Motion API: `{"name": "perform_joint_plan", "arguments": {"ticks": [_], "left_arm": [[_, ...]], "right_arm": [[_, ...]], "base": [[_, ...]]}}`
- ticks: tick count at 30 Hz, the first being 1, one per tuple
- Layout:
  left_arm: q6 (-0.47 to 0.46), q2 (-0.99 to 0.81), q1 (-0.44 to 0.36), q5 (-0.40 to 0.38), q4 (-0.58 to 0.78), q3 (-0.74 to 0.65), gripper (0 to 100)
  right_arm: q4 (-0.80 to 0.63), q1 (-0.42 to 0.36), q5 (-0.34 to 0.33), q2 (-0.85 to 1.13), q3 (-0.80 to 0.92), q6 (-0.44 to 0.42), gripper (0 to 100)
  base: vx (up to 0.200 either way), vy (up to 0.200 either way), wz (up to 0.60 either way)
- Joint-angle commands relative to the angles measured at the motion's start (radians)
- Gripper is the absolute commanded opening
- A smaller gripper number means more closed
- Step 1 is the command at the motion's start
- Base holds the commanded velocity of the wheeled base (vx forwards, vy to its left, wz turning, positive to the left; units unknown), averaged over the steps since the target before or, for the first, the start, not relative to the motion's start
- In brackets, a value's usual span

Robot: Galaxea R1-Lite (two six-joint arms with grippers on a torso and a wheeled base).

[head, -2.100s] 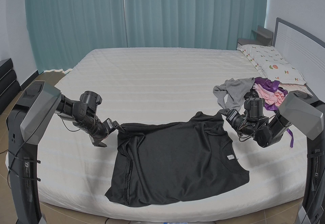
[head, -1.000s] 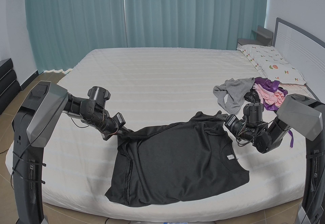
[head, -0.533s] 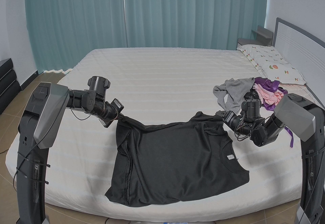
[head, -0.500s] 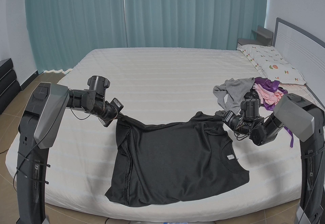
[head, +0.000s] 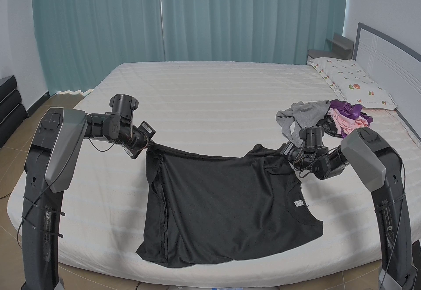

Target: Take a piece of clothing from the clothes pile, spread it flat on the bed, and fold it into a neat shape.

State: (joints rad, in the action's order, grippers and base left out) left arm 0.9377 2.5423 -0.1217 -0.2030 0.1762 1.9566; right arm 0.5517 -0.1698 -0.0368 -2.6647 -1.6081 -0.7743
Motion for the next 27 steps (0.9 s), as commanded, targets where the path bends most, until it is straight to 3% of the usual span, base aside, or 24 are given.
{"name": "perform_joint_plan", "arguments": {"ticks": [1, 8, 18, 19, 27], "left_arm": [[0.003, 0.004, 0.002, 0.017, -0.001, 0.027, 0], [0.036, 0.033, -0.001, 0.071, -0.093, 0.043, 0], [0.066, 0.085, -0.006, 0.073, -0.165, 0.043, 0], [0.066, 0.085, -0.006, 0.073, -0.165, 0.043, 100], [0.072, 0.079, 0.017, 0.073, -0.135, 0.021, 100]], "right_arm": [[-0.012, 0.030, 0.044, -0.046, -0.121, -0.030, 0], [0.122, 0.046, 0.101, -0.050, -0.211, -0.074, 0], [0.131, 0.042, 0.101, -0.109, -0.204, -0.063, 0], [0.131, 0.042, 0.101, -0.109, -0.204, -0.063, 100], [0.139, 0.055, 0.074, -0.012, -0.042, -0.042, 100]], "base": [[0.000, 0.000, 0.00], [0.000, 0.000, 0.00], [0.000, 0.000, 0.00], [0.000, 0.000, 0.00], [0.000, 0.000, 0.00]]}}
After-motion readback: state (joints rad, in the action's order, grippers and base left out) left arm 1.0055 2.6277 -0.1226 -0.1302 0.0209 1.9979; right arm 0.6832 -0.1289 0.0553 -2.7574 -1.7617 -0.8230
